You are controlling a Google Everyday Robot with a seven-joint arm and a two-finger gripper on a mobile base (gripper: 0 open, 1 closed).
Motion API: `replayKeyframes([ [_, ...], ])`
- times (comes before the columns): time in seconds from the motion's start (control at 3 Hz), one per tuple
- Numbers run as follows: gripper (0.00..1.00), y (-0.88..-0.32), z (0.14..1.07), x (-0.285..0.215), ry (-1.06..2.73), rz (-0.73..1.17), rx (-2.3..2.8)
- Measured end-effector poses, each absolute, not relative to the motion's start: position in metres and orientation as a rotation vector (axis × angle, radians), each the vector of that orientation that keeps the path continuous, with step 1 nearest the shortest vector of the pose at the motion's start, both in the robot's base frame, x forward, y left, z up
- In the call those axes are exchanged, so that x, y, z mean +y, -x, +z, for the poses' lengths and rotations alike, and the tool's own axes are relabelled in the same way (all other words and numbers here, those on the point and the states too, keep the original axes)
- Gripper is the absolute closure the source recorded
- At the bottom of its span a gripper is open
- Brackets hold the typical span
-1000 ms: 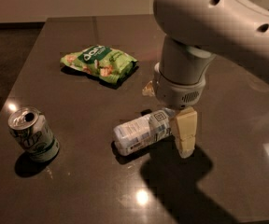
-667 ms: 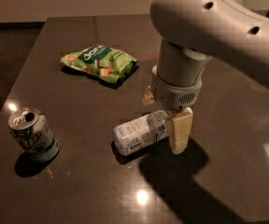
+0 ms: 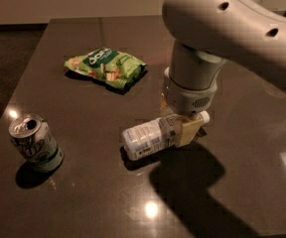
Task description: Place blue plastic bottle upright
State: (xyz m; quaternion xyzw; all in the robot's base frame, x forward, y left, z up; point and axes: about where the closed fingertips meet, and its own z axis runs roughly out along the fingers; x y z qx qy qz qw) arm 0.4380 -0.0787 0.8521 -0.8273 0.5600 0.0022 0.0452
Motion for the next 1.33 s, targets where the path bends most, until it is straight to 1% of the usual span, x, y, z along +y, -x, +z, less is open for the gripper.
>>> replayKeyframes([
  [0.33, 0.88, -0.452, 0.878, -0.086, 2.49, -0.129, 1.656],
  [0.67, 1.0, -0.468, 0.908, -0.095, 2.484, -0.262, 1.53],
  [1.33, 1.0, -0.494, 0.954, -0.103, 2.544, -0.495, 1.107],
])
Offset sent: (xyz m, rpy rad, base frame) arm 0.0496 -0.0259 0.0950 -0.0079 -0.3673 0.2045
